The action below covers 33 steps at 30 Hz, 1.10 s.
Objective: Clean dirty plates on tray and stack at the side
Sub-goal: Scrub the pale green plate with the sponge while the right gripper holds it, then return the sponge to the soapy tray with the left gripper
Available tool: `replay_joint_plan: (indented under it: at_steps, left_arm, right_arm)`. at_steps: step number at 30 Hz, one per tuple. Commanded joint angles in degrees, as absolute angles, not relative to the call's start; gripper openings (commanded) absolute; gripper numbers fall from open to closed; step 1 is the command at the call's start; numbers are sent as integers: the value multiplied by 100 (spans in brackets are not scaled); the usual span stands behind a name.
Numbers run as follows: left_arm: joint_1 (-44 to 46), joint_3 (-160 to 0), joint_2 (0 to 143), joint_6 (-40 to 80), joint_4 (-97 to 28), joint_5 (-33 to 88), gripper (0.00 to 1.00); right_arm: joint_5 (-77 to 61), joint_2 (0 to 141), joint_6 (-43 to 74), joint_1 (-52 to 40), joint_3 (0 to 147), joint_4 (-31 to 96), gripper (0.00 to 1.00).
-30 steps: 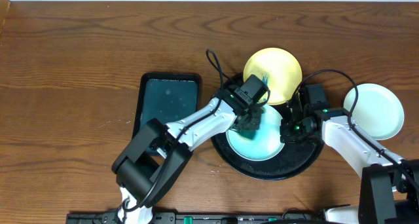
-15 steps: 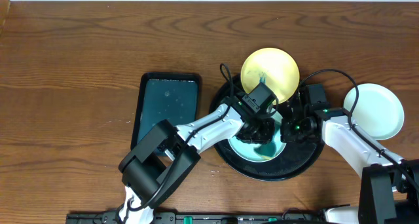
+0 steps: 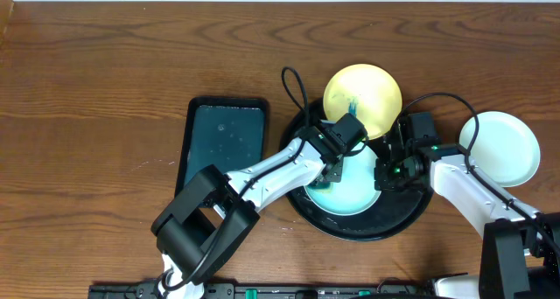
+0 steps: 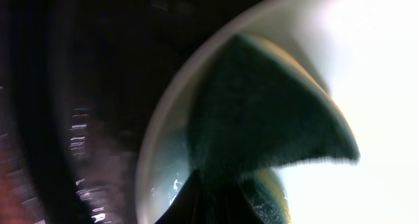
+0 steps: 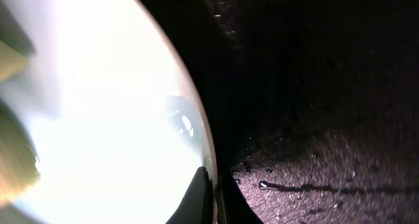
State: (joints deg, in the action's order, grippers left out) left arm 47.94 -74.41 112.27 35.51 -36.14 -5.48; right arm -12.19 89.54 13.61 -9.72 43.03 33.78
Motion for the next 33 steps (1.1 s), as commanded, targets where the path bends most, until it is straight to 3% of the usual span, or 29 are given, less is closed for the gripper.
replay_joint_plan:
  at_steps: [1, 17, 25, 32, 33]
  left_arm:
    - [4534, -7181, 11583, 3131, -3769, -3039, 7]
    - [4545, -7299, 11218, 2663, -3909, -4132, 8]
    - [4386, -7306, 9896, 3186, -3964, -2845, 8]
    - [3612, -7299, 8956, 3179, -4440, -1979, 8]
    - [3433, -7297, 8932, 3179, -4582, -1874, 8]
  right_arm:
    - [-773, 9065, 1275, -947, 4228, 3433, 1]
    - [-725, 9065, 1258, -947, 4228, 3514, 1]
    - [-622, 9065, 1269, -947, 4228, 3511, 1]
    - [-582, 9065, 1258, -947, 4230, 3441, 1]
    - [-582, 9065, 1258, -947, 4230, 3422, 5]
